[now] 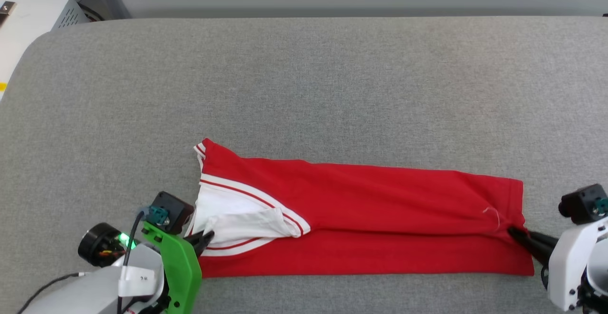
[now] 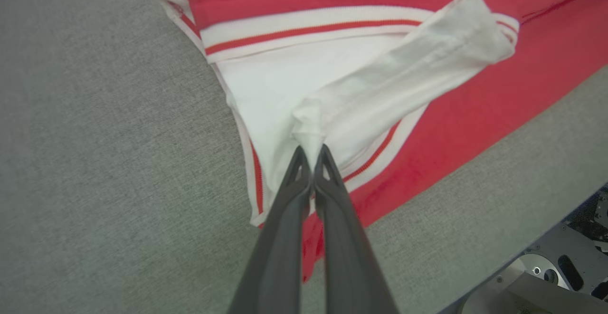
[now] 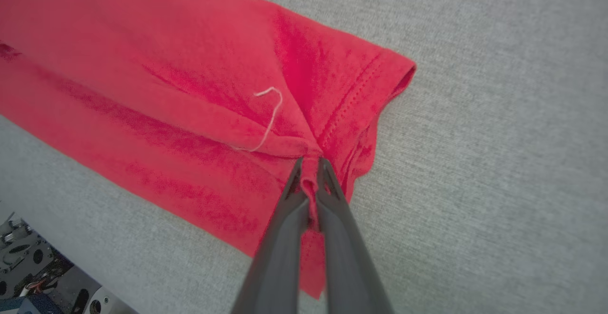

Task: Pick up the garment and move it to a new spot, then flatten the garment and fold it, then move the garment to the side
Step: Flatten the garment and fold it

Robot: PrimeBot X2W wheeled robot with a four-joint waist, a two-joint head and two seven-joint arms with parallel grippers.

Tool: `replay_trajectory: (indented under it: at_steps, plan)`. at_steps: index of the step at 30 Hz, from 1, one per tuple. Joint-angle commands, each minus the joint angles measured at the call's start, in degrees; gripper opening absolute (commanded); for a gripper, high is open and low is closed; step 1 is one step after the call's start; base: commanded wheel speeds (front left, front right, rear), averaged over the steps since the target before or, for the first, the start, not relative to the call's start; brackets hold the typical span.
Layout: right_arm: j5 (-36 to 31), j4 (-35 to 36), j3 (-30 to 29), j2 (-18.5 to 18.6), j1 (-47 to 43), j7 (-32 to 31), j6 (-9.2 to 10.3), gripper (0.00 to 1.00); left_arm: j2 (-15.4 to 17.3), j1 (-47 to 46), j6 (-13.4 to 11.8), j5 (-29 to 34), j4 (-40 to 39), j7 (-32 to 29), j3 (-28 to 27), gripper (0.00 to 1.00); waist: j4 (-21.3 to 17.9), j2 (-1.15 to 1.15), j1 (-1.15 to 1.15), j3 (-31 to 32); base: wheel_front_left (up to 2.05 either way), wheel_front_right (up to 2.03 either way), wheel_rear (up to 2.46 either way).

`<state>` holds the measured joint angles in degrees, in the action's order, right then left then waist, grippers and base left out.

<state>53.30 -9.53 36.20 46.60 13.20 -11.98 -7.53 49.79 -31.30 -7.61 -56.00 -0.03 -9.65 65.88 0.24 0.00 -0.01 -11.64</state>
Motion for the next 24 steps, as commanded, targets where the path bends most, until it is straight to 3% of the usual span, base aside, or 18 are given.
replay_trajectory:
  at_steps: [1, 3, 4, 5, 6, 9, 17, 24]
  plan:
    - [0.4, -0.3, -0.4, -0.5, -1.3, -0.7, 0.04, 0.0, -0.8, 1.3, -0.4, -0.5, 0.8, 0.6, 0.0, 0.0, 0.0, 0.0, 0.01, -0.6, 0.0, 0.0, 0.0]
    - [0.2, -0.8, -0.5, -1.4, -2.0, -1.2, 0.04, 0.0, -1.3, 1.8, -0.6, -0.3, 2.4, 1.1, 0.3, 0.0, -0.1, 0.0, 0.01, -1.0, 0.0, 0.0, 0.0]
    - [0.0, -1.2, -0.6, -1.7, -2.1, -1.2, 0.04, 0.0, -1.8, 2.0, -0.8, -0.5, 3.2, 1.5, 0.2, 0.13, -0.1, 0.0, 0.01, -1.1, 0.0, 0.0, 0.0]
    - [0.0, -1.6, -0.9, -2.2, -2.2, -1.1, 0.04, 0.25, -2.2, 2.0, -1.0, -0.2, 4.0, 2.3, 0.0, 0.97, -0.1, 0.0, 0.01, -1.1, 0.0, 0.0, 0.0]
    - [0.0, -1.7, -1.3, -2.6, -2.1, -0.9, 0.04, 1.0, -2.6, 2.0, -1.4, -0.1, 4.6, 3.3, -0.3, 1.0, -0.1, 0.0, 0.01, -1.0, 0.0, 0.0, 0.0]
    - [0.3, -0.4, -2.7, -3.0, -1.9, -0.5, 0.04, 1.0, -3.2, 2.9, -2.7, -0.3, 5.7, 7.4, -2.0, 1.0, -0.4, 0.0, 0.01, 0.3, 0.0, 0.0, 0.0]
    - [4.7, 7.3, -10.9, -0.9, -2.7, -1.7, 0.04, 1.0, -3.3, 7.5, -11.0, -0.6, 4.1, 20.9, -8.4, 1.0, -0.4, 0.0, 0.01, 3.3, 0.0, 0.0, 0.0]
    - [9.9, 5.3, -17.8, 1.0, -4.3, -9.2, 0.04, 1.0, -5.0, 9.9, -19.1, 5.3, 2.7, 24.5, -14.8, 1.0, 0.8, 0.0, 0.01, 2.9, 0.0, 0.0, 0.0]
